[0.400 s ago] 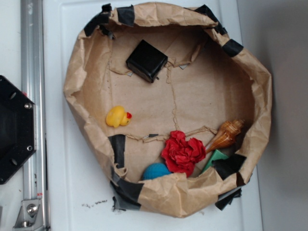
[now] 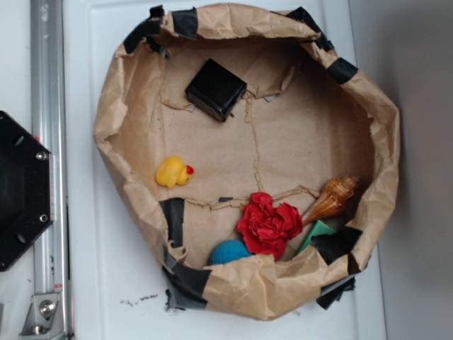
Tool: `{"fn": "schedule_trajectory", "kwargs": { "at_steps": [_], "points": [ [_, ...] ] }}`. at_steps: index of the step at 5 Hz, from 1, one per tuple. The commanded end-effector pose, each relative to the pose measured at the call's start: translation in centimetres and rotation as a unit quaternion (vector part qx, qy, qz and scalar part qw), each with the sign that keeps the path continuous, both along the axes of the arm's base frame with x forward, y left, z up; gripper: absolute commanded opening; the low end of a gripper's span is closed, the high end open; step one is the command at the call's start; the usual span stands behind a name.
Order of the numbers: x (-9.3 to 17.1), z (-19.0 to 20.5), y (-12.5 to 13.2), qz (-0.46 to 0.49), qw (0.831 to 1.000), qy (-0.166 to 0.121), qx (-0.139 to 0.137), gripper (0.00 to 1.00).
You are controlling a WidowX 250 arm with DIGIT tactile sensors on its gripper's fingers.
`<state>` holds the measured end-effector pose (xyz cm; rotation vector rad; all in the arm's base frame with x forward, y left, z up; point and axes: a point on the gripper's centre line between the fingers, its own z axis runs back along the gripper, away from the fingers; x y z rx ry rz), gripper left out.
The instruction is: Grab the black box.
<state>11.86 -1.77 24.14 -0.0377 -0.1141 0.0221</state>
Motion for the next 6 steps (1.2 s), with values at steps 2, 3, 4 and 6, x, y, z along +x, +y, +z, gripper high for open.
{"fn": "schedule_trajectory", "kwargs": {
  "at_steps": [2, 3, 4, 6],
  "points": [
    [12.3, -7.4, 4.9, -0.098, 0.994, -0.026, 0.048, 1.0],
    [12.9, -10.7, 4.1, -0.195, 0.98, -0.014, 0.045, 1.0],
    [12.7, -13.5, 4.8, -0.264, 0.96, 0.018, 0.092, 1.0],
    [12.5, -17.4, 6.9, -0.321, 0.934, 0.078, 0.136, 1.0]
  ]
}}
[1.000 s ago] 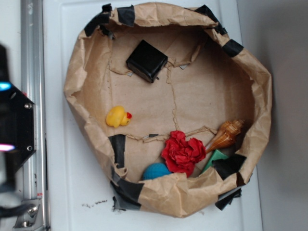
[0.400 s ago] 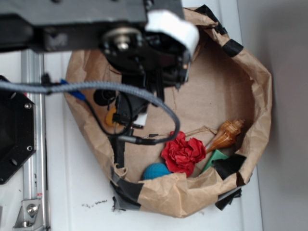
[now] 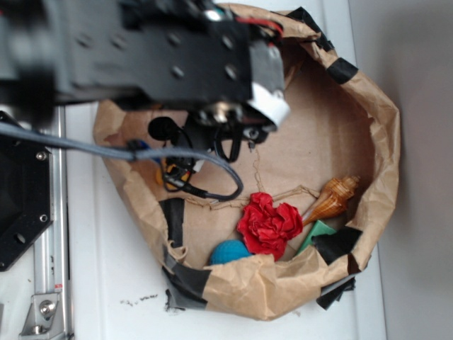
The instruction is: Grab the black box.
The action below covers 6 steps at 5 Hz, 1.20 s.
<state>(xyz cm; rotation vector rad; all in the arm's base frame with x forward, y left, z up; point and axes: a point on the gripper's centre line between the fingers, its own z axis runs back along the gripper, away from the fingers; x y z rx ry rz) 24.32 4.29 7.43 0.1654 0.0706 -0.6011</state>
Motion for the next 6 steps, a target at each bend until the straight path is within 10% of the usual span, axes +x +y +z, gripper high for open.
{"fn": "schedule_trajectory", "kwargs": {
  "at_steps": [1, 6],
  "points": [
    [0.0, -1.3, 1.7, -0.029, 0.999, 0.006, 0.032, 1.0],
    [-1.4, -2.5, 6.5, 0.02, 0.999, 0.003, -0.043, 1.0]
  ]
}}
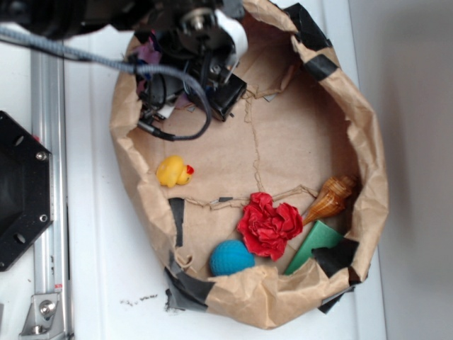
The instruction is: Grab the black box.
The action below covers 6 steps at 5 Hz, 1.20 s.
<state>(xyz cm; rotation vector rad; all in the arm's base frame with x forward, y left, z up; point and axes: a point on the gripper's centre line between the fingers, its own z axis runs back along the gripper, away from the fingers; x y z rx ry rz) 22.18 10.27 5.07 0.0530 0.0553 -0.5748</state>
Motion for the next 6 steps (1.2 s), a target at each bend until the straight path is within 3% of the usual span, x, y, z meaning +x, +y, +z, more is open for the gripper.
{"fn": "schedule_trajectory", "kwargs": {
  "at_steps": [1, 3, 4, 5, 6],
  "points": [
    [1.5, -1.0, -0.2, -0.005, 1.0, 0.005, 0.007, 1.0],
    [2.2, -1.4, -0.9, -0.007, 1.0, 0.011, 0.001, 1.0],
    [2.1, -0.7, -1.4, -0.026, 0.999, 0.004, -0.022, 1.0],
    [2.0, 0.3, -1.5, -0.031, 0.999, -0.019, -0.034, 1.0],
    [2.2, 1.4, -1.6, -0.031, 0.996, -0.053, -0.062, 1.0]
  ]
}}
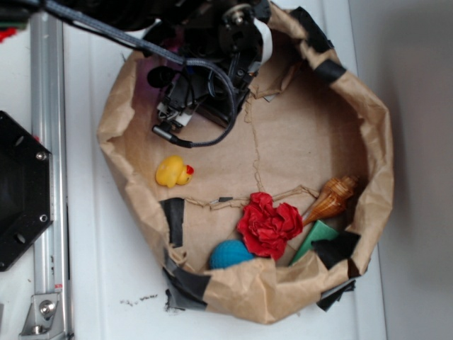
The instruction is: Grab the black box.
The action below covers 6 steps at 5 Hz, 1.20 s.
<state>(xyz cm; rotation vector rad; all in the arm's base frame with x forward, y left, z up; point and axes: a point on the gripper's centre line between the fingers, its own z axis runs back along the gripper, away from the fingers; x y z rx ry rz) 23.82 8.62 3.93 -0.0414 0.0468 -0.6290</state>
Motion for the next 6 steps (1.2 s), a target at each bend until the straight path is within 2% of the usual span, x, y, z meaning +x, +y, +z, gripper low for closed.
{"fn": "schedule_trajectory", "kwargs": {
  "at_steps": [1, 2, 4, 5, 6],
  "points": [
    [1.0, 2.0, -0.2, 0.002, 0.998, -0.063, -0.001, 1.0],
    [1.7, 0.3, -0.8, -0.005, 0.999, -0.042, 0.003, 1.0],
    [2.9, -2.0, -0.6, -0.014, 0.999, 0.002, -0.032, 1.0],
    [2.7, -1.7, -0.7, -0.015, 1.0, -0.001, -0.024, 0.16],
    [2.6, -1.5, -0.7, -0.011, 1.0, -0.006, -0.024, 0.0]
  ]
}}
